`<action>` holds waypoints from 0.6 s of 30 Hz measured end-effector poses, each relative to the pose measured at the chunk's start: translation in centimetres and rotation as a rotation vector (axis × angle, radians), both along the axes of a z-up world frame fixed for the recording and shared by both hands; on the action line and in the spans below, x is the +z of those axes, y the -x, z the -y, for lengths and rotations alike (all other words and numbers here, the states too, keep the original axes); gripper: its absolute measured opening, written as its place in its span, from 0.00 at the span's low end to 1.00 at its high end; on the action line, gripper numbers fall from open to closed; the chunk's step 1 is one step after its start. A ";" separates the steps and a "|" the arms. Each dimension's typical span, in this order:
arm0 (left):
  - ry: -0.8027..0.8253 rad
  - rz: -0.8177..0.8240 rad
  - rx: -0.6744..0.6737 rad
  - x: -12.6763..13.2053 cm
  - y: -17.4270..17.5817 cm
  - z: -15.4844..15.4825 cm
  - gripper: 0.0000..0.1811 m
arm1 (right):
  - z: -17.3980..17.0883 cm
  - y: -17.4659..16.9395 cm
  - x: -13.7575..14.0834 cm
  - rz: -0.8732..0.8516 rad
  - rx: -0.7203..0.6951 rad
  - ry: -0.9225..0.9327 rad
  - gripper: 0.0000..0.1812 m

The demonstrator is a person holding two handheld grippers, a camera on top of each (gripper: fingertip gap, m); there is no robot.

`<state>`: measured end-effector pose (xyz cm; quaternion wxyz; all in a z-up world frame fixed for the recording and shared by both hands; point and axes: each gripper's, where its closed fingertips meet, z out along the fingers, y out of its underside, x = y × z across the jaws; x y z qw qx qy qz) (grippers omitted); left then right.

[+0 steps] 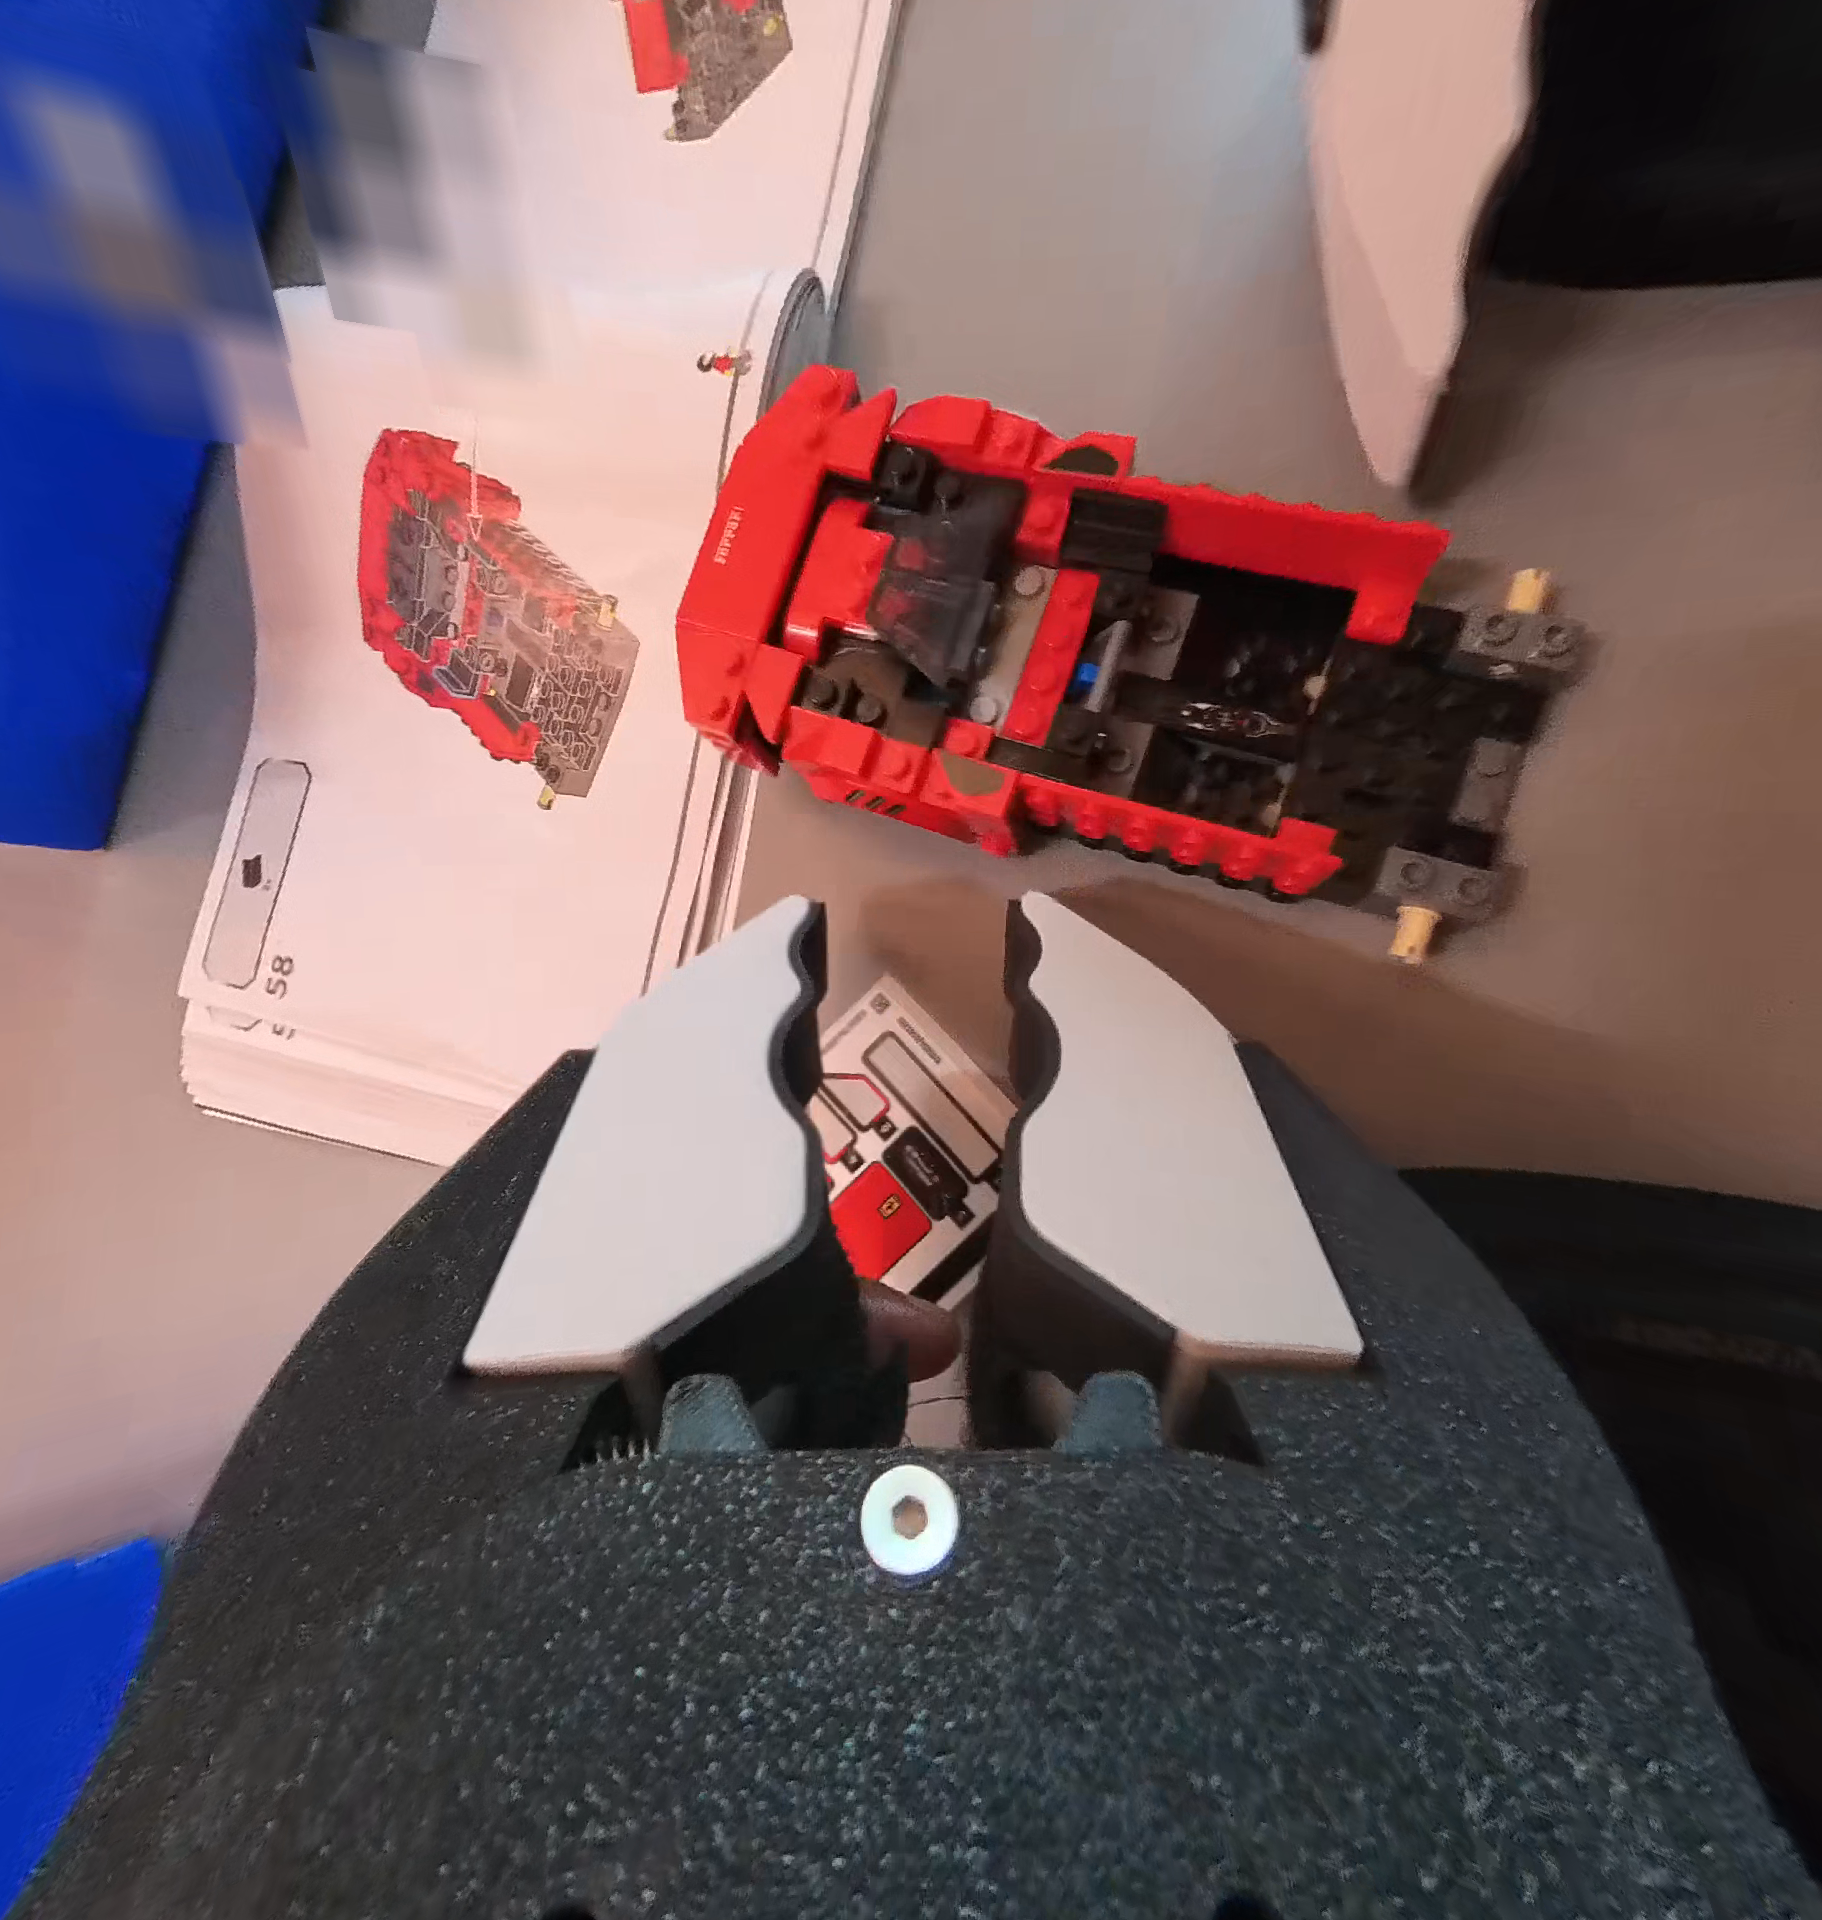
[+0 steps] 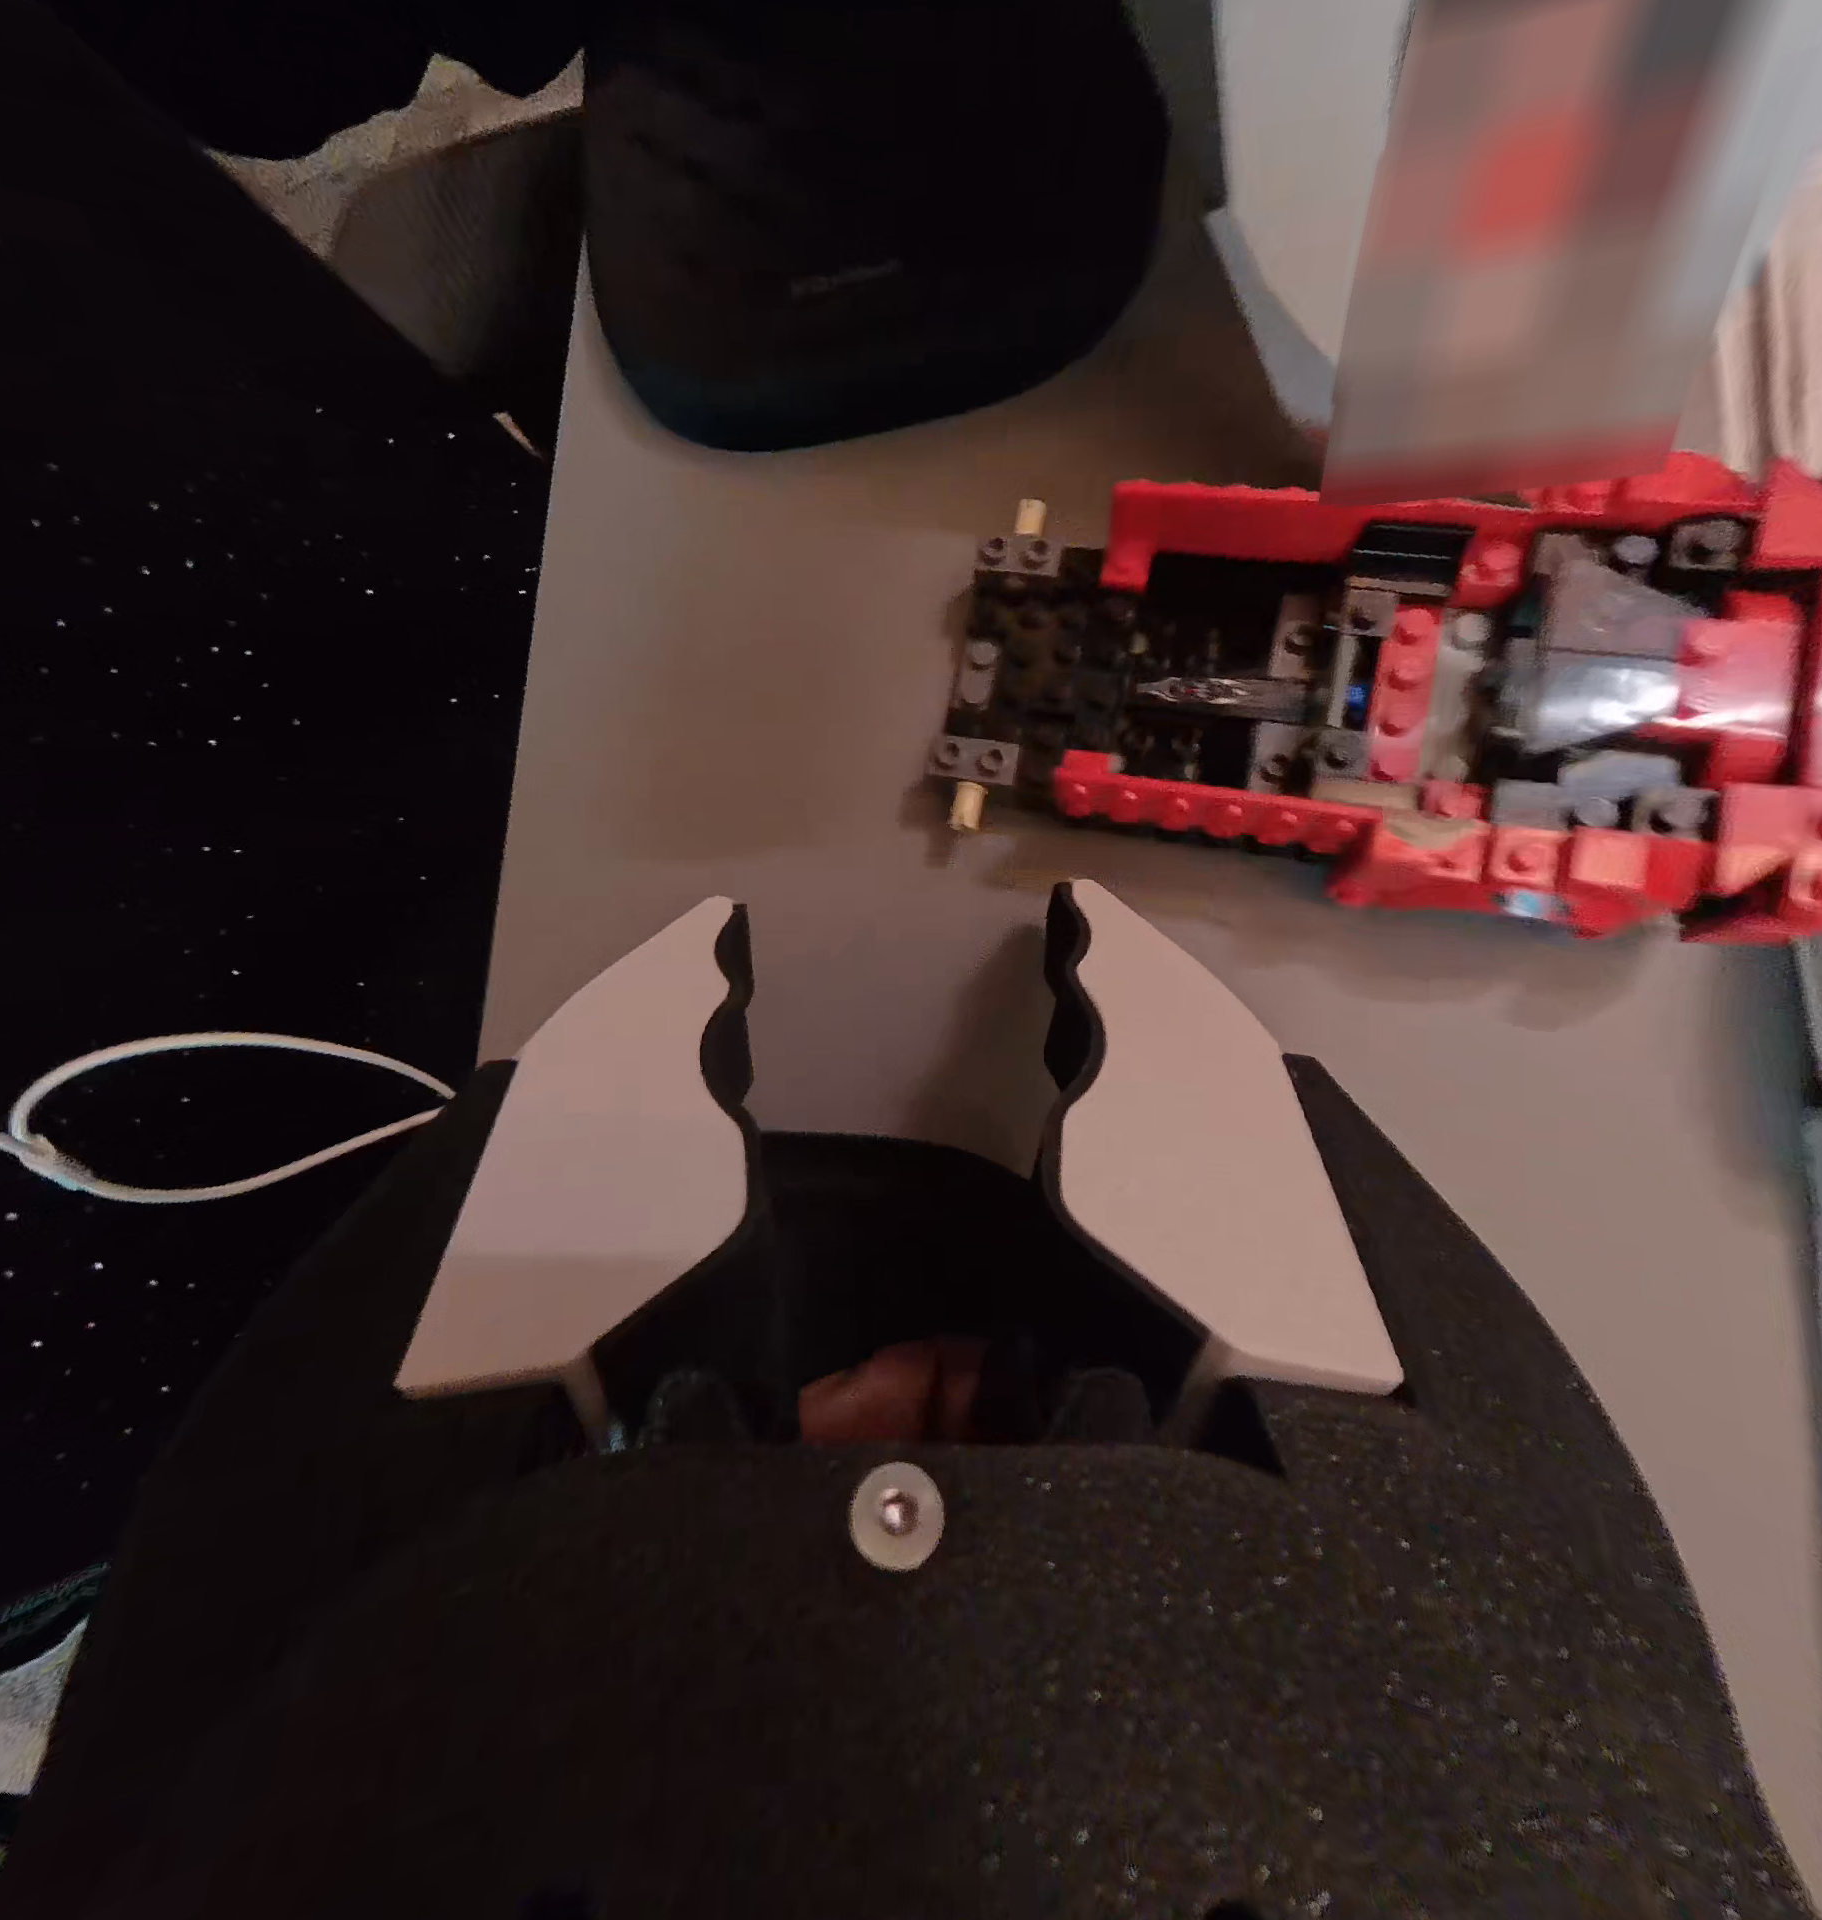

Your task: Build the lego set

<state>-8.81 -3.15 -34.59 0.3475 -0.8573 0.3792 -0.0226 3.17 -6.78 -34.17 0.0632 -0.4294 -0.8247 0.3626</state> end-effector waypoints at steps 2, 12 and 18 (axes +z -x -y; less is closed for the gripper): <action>-0.011 0.021 -0.004 0.4 -0.1 0.1 0.17 | -1.4 0.2 0.7 -0.042 -0.053 0.014 0.29; -0.206 0.096 0.339 5.5 6.9 -5.3 0.00 | -16.5 0.5 3.4 -0.234 -0.678 -0.011 0.01; -0.144 0.046 0.302 5.0 6.2 -8.9 0.00 | -25.7 -1.2 1.8 -0.096 -0.982 -0.109 0.03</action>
